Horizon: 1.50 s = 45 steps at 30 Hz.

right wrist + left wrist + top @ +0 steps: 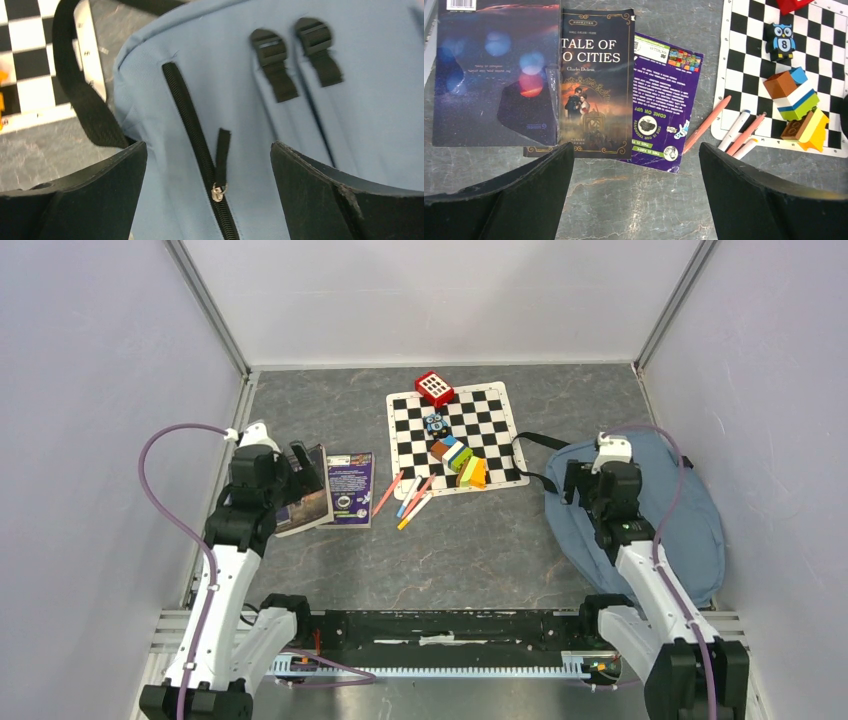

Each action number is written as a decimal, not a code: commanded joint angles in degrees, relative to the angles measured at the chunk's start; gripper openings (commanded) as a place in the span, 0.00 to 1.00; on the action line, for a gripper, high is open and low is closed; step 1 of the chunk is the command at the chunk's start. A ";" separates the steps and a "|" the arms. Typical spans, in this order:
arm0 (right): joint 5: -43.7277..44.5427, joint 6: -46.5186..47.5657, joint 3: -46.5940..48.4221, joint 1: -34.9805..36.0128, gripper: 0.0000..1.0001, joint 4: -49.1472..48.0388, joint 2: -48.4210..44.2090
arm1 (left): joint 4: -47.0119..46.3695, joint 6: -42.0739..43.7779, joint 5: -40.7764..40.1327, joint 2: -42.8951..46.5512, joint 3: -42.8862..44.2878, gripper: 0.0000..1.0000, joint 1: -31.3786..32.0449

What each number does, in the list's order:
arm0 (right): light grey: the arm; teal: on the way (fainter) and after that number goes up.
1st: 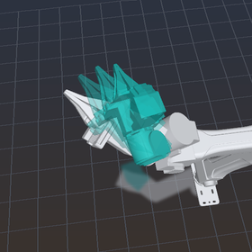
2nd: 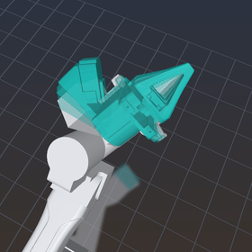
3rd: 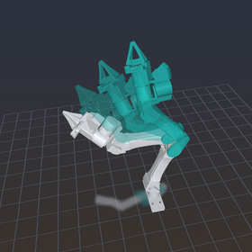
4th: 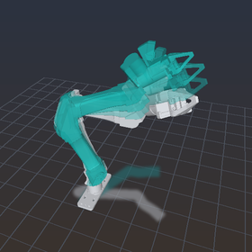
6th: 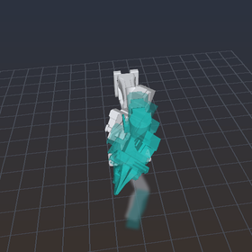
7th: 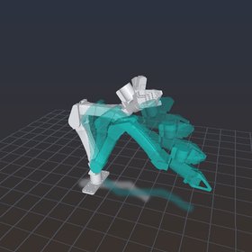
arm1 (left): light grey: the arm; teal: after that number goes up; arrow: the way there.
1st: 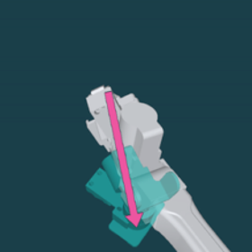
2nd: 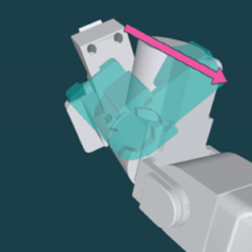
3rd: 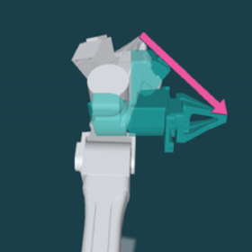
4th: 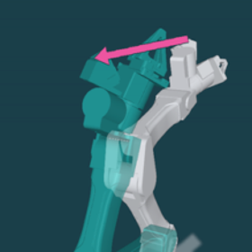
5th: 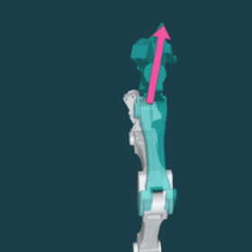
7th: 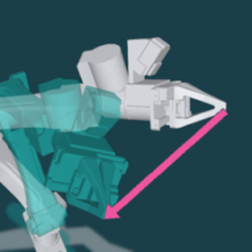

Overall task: Pack the student bag
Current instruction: Adjust the student bag at the center of the board.

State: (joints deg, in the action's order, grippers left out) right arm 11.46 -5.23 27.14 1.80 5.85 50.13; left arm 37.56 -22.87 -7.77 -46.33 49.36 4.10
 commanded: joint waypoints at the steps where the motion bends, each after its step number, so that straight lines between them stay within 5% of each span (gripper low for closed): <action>1: -7.99 3.94 3.89 0.56 0.98 2.93 4.95 | -2.43 -1.09 4.29 1.50 -1.61 1.00 -0.10; 20: 20.40 -0.18 7.65 10.24 0.92 13.70 23.87 | -8.62 -6.98 12.63 3.79 -8.93 1.00 -0.11; 22: 18.63 -0.44 7.93 10.24 0.83 13.25 25.44 | -9.06 -7.02 13.12 3.07 -8.70 1.00 -0.14; 29: 14.06 -0.14 9.87 10.17 0.03 11.95 23.89 | -10.04 -6.11 15.10 1.69 -7.20 1.00 0.07; 37: 13.16 -0.62 22.98 10.23 0.00 13.92 19.67 | -12.79 -8.08 17.12 -0.39 -4.45 1.00 5.11; 45: 12.51 -5.21 33.50 10.24 0.00 12.99 17.55 | -23.26 -15.48 9.05 -8.49 -0.35 1.00 21.88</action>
State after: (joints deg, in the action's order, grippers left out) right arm 24.99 -7.09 53.23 11.68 23.44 69.76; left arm 23.53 -32.67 5.37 -50.61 44.93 19.51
